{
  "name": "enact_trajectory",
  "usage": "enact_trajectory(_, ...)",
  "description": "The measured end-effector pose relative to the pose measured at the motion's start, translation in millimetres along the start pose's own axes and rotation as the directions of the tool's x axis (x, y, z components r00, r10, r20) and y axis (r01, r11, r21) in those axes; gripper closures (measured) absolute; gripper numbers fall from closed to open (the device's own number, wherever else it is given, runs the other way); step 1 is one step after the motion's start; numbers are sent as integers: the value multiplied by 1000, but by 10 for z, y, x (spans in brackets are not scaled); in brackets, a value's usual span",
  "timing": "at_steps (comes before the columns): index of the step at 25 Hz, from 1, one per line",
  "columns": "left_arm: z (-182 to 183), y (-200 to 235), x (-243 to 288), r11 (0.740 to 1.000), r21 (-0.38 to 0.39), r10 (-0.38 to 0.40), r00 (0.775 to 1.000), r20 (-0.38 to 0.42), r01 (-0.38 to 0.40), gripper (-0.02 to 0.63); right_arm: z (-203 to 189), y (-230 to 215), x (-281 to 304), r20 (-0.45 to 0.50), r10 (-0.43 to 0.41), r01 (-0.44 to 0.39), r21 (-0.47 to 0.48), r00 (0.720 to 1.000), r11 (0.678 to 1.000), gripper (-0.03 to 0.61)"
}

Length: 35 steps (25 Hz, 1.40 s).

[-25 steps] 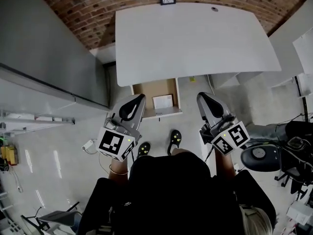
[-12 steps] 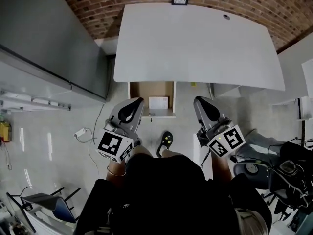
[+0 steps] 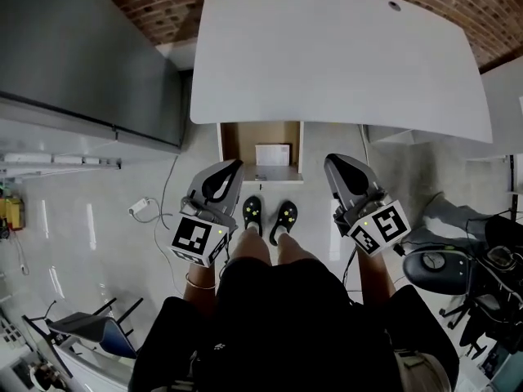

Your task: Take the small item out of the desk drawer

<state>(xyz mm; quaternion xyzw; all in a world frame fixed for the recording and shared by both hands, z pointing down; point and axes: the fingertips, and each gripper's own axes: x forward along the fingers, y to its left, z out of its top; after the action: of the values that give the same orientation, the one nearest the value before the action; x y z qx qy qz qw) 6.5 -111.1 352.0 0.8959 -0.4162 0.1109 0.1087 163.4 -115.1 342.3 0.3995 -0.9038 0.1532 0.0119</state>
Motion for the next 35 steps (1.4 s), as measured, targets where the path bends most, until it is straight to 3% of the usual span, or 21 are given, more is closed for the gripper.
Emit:
enact_trajectory(14,-1086,331,679,999,22,-45,984,-171,49,592,-875,-331,465,-111,-39,40,4,993,999,569)
enact_trajectory(21,-1668,307,936,991,72,-83,953,-292,108,578,-1281,-382,509,-157,-39,42,15,987,999,569)
enact_trajectory(35,-2587,465,1381,978,98,-128,894,-430,187,534,-1903,-508,601,-200,-59,73,62,978,995,565)
